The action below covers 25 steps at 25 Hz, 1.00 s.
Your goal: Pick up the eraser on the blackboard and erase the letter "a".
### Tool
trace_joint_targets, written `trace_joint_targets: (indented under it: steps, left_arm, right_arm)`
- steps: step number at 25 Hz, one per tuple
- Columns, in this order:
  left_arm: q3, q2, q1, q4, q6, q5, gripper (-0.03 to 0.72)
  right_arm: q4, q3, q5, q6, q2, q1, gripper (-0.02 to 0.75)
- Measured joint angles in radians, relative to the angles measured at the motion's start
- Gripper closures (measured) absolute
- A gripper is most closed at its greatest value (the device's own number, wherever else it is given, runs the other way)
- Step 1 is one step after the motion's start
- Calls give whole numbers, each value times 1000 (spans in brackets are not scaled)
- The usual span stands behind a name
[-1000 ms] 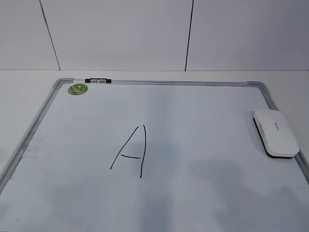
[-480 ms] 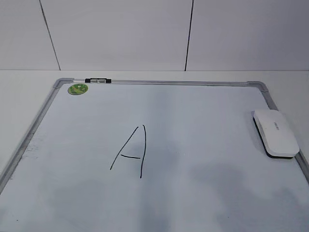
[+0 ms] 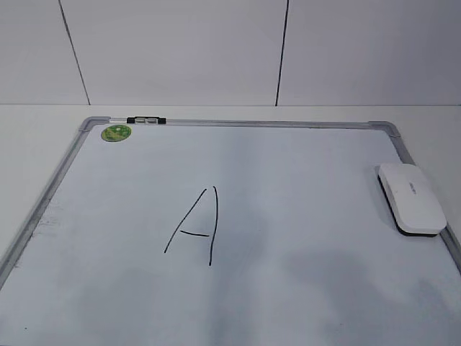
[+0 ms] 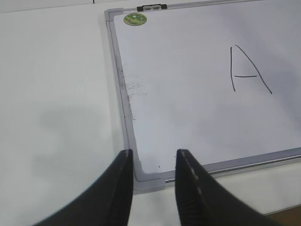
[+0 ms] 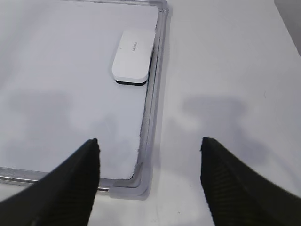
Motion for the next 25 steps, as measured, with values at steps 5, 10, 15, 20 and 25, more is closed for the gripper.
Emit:
trace_joint_targets:
  steps: [5, 10, 15, 20, 25]
  left_arm:
    - [0, 0, 0, 0, 0, 0, 454]
    - [0, 0, 11, 0, 0, 0, 454]
    - [0, 0, 36, 0, 0, 0, 453]
    - [0, 0, 60, 0, 0, 0, 453]
    - [0, 0, 84, 0, 0, 0, 454]
  right_arm:
    - [-2, 0, 0, 0, 0, 0, 199]
    - [-2, 0, 0, 0, 0, -12, 199]
    - [-2, 0, 0, 0, 0, -67, 199]
    - [-2, 0, 0, 0, 0, -135, 199]
    - [-2, 0, 0, 0, 0, -171, 199]
